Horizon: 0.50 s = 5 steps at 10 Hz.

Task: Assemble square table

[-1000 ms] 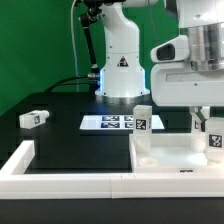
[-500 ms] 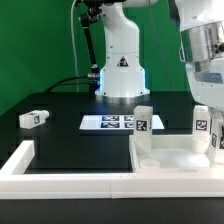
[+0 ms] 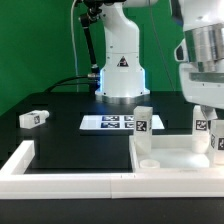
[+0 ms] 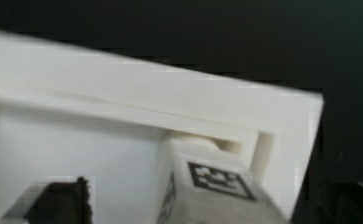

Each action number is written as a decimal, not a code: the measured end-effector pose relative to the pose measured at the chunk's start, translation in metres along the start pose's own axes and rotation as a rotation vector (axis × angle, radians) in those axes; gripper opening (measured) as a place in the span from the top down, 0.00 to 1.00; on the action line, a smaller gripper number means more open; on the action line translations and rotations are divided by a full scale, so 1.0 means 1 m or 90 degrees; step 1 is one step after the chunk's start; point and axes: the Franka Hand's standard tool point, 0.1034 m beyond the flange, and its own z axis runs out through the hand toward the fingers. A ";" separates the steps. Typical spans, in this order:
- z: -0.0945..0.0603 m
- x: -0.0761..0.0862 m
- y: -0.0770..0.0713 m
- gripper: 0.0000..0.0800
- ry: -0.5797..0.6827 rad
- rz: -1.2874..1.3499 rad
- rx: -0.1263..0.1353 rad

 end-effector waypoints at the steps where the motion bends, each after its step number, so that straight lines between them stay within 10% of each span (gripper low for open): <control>1: 0.000 -0.004 0.000 0.20 0.001 -0.011 0.002; 5: 0.000 0.006 0.002 0.19 0.025 -0.330 -0.020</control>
Offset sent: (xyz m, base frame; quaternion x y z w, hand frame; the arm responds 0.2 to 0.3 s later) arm 0.0000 0.0000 0.0000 0.0000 0.0000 -0.1296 0.9916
